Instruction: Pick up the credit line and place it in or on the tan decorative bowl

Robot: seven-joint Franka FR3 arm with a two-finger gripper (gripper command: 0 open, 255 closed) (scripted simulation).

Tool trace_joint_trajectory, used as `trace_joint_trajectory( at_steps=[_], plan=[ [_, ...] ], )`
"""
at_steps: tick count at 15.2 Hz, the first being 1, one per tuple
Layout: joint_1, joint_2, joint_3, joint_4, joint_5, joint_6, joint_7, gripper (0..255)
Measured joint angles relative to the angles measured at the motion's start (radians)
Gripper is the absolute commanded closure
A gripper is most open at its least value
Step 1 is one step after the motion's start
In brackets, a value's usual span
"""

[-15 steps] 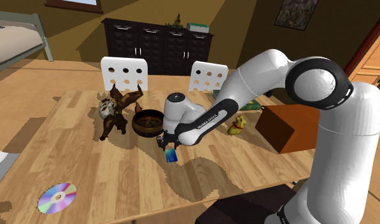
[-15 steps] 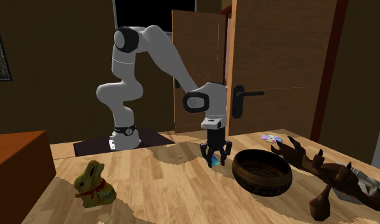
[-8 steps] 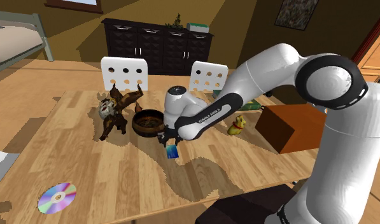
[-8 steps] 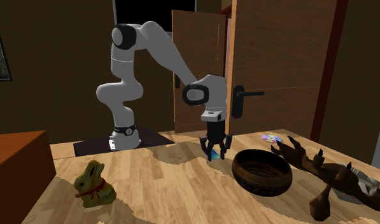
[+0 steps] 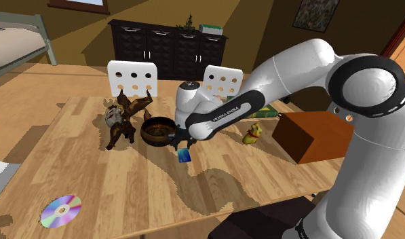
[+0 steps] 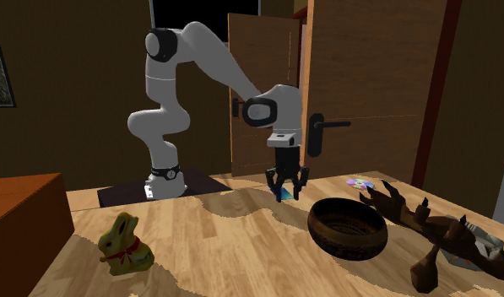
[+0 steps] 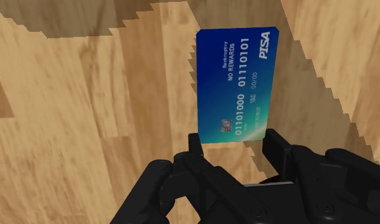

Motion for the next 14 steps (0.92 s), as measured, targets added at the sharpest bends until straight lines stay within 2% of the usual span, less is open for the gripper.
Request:
trace_joint_trajectory(
  at_steps=[14],
  plan=[
    [-0.017,-0.12,0.026,0.051,0.088,-0.158,-0.075,255]
  ],
)
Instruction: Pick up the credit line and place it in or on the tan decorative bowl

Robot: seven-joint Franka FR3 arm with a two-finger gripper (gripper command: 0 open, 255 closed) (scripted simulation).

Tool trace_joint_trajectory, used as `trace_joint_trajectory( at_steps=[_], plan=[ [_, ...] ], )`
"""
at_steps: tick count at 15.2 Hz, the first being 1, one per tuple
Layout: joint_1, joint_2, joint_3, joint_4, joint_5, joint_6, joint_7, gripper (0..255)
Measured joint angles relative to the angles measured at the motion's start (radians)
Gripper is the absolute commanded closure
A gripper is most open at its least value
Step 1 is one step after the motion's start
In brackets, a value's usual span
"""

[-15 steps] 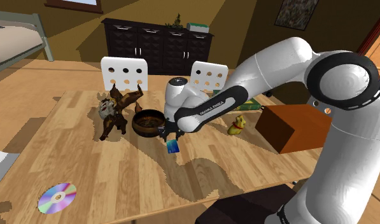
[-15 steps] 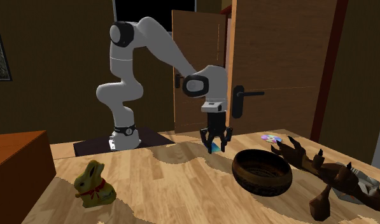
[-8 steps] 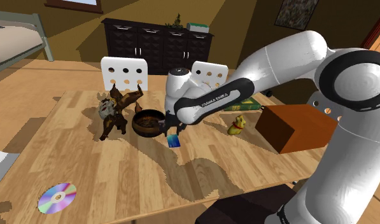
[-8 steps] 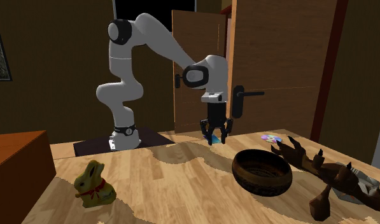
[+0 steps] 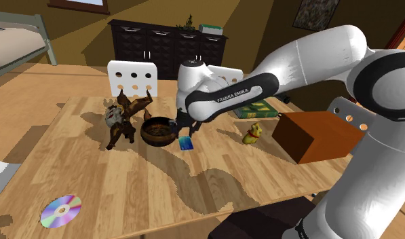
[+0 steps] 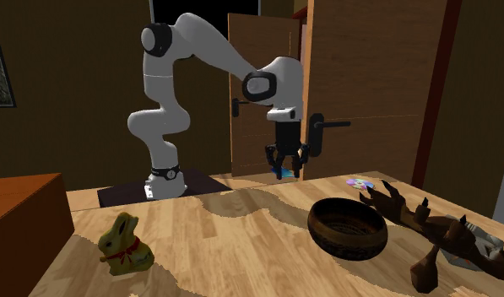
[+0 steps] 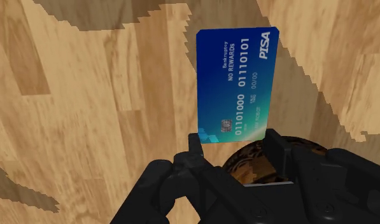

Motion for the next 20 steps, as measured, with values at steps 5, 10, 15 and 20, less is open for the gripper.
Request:
trace_joint_trajectory(
  at_steps=[5,10,15,20],
  plan=[
    [-0.003,-0.012,0.002,0.044,0.015,-0.053,-0.019,255],
    [0.011,0.161,-0.015,0.287,-0.033,-0.134,-0.025,255],
    [0.043,0.364,-0.036,0.603,-0.071,-0.25,-0.051,255],
    [0.112,0.65,-0.066,1.09,-0.098,-0.442,-0.108,255]
  ],
)
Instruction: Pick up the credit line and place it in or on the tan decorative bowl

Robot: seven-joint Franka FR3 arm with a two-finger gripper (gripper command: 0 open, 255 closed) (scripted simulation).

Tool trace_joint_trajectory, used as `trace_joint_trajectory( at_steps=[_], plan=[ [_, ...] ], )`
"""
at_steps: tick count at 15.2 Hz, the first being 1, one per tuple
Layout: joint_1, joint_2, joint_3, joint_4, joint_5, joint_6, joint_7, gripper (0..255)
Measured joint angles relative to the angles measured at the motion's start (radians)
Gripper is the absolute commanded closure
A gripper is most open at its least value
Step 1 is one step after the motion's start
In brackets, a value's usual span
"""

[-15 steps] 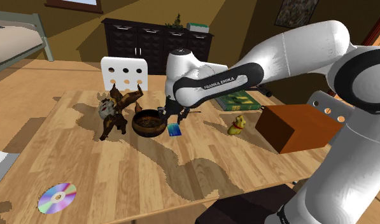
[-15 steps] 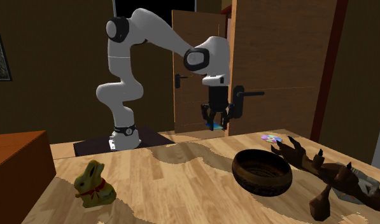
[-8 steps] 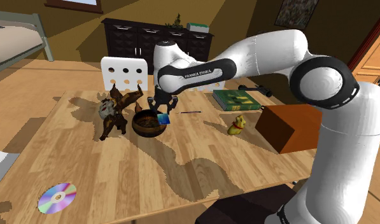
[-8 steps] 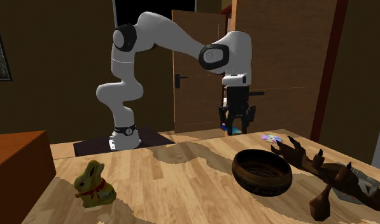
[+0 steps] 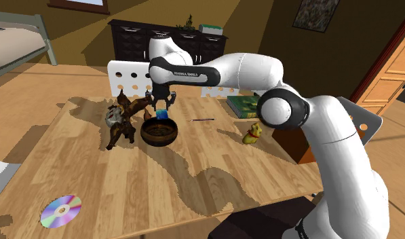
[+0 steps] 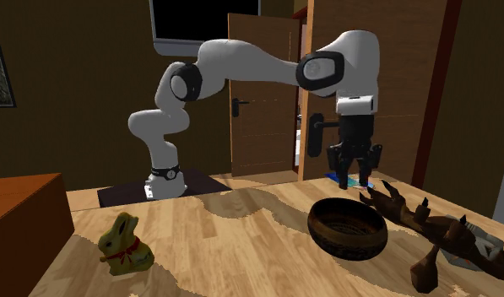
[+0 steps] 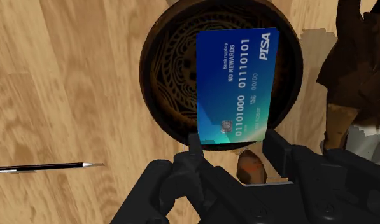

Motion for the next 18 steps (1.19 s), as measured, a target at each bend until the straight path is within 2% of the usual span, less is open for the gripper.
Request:
trace_joint_trajectory(
  at_steps=[1,2,3,5,6,14,18],
  plan=[
    [0.079,0.111,-0.157,0.214,0.056,-0.085,-0.052,255],
    [0.084,0.16,-0.173,0.285,0.093,-0.112,-0.067,255],
    [0.093,0.183,-0.166,0.311,0.099,-0.111,-0.067,255],
    [0.097,0.191,-0.159,0.311,0.105,-0.098,-0.068,255],
    [0.093,0.173,-0.156,0.266,0.105,-0.073,-0.064,255],
    [0.082,0.148,-0.154,0.116,0.1,0.053,-0.044,255],
    [0.08,0.159,-0.155,0.089,0.098,0.09,-0.04,255]
  ],
)
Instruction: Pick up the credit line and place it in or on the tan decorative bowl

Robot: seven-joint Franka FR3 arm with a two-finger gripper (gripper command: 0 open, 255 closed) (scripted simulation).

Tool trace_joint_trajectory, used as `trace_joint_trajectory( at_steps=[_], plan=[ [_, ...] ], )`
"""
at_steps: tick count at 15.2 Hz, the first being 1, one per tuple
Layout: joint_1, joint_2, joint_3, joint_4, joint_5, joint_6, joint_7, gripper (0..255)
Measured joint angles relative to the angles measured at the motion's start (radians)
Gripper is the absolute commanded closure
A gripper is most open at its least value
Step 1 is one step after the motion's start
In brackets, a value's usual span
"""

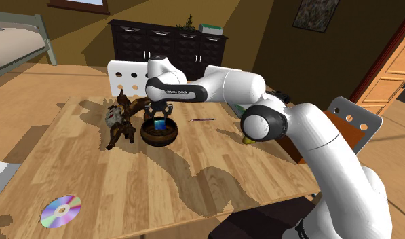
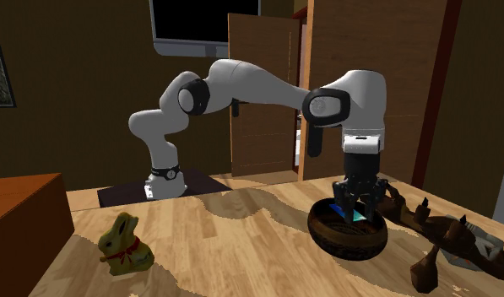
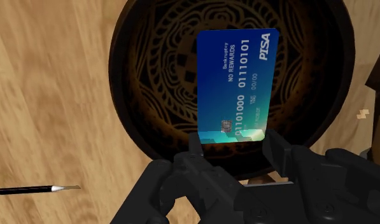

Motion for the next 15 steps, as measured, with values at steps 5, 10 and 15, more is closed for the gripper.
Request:
trace_joint_trajectory(
  at_steps=[5,10,15],
  plan=[
    [0.0,0.002,0.0,0.0,0.0,0.003,0.001,255],
    [0.0,0.002,0.0,0.0,0.0,0.003,0.001,0],
    [0.01,-0.009,0.002,0.051,0.003,-0.058,-0.002,0]
  ],
)
